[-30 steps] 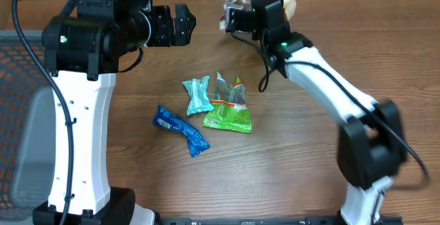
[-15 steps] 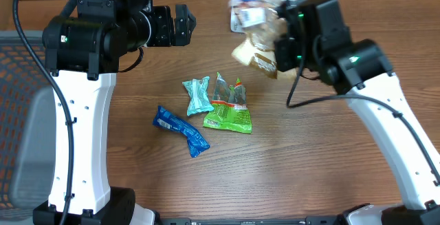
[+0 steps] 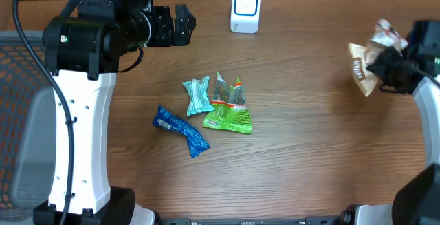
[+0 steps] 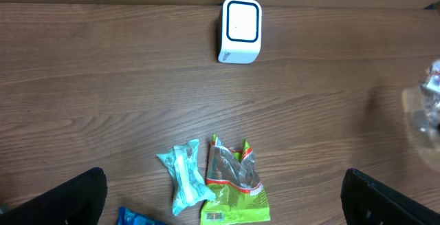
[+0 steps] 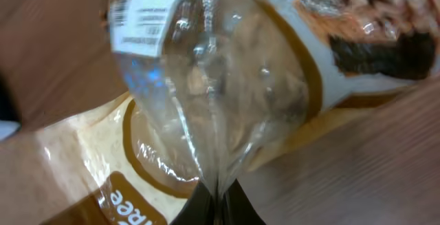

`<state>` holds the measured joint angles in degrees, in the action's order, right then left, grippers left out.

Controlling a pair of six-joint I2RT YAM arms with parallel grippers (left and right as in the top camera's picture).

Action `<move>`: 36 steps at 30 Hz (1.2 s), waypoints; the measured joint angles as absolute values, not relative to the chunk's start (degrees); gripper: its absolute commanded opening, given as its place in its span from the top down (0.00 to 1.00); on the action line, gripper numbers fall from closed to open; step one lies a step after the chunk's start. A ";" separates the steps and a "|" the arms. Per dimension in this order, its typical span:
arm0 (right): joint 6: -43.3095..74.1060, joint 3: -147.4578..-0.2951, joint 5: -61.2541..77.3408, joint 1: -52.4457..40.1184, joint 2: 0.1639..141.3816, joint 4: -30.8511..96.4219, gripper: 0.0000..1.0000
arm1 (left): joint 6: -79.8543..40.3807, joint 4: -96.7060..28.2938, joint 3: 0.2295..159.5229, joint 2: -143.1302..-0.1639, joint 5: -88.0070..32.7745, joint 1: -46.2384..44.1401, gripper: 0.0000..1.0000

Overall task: Scan the item barcode
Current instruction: 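Move the mushroom bag right and drop it at the table's right edge, then reach the right gripper to the green gummy packet and grasp it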

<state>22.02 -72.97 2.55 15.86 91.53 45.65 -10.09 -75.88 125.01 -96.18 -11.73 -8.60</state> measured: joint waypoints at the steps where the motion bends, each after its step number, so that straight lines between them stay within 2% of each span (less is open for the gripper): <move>1: 21.80 -70.41 2.55 17.06 92.03 42.59 0.96 | -10.09 -75.85 125.01 -96.18 -11.73 -8.60 0.00; 4: 20.78 -64.64 2.57 19.42 95.24 33.95 0.96 | -10.09 -75.88 125.01 -96.18 -11.73 -8.60 0.00; 5: 20.56 -63.09 2.57 20.01 96.99 31.92 0.93 | -10.09 -75.88 125.01 -96.18 -11.73 -8.60 0.00; 7: 20.21 -62.50 2.57 20.47 99.48 30.61 0.61 | -10.09 -75.90 125.01 -96.18 -11.73 -8.60 0.00; 8: 20.01 -62.50 2.61 20.60 100.75 30.02 0.39 | -10.09 -75.88 125.01 -96.18 -11.73 -8.60 0.00; 10: 19.97 -62.48 2.61 20.60 102.26 30.33 0.22 | -10.09 -75.88 125.01 -96.18 -11.73 -8.60 0.00; 12: 19.51 -62.48 2.85 20.60 102.59 31.53 0.12 | -10.09 -75.88 125.01 -96.18 -11.73 -8.60 0.00; 15: 19.53 -63.44 4.99 20.60 102.56 37.43 0.05 | -10.09 -75.88 125.01 -96.18 -11.73 -8.60 0.00; 19: 17.23 -69.65 11.00 20.58 101.36 50.41 0.06 | -10.09 -75.85 124.99 -96.18 -11.70 -8.60 0.00; 22: 13.74 -75.94 16.43 20.16 97.65 54.61 0.06 | -10.09 -75.88 124.99 -96.18 -11.73 -8.60 0.00; 30: 11.38 -79.11 24.69 14.57 92.53 56.75 0.06 | -10.09 -75.88 124.99 -96.18 -11.73 -8.60 0.00; 36: 11.11 -79.11 26.09 2.74 92.53 55.75 0.05 | -9.19 -77.52 124.97 -96.18 -11.73 -8.60 0.00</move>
<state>11.11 -79.11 26.09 2.74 92.53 55.75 -9.19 -77.52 124.97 -96.18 -11.73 -8.60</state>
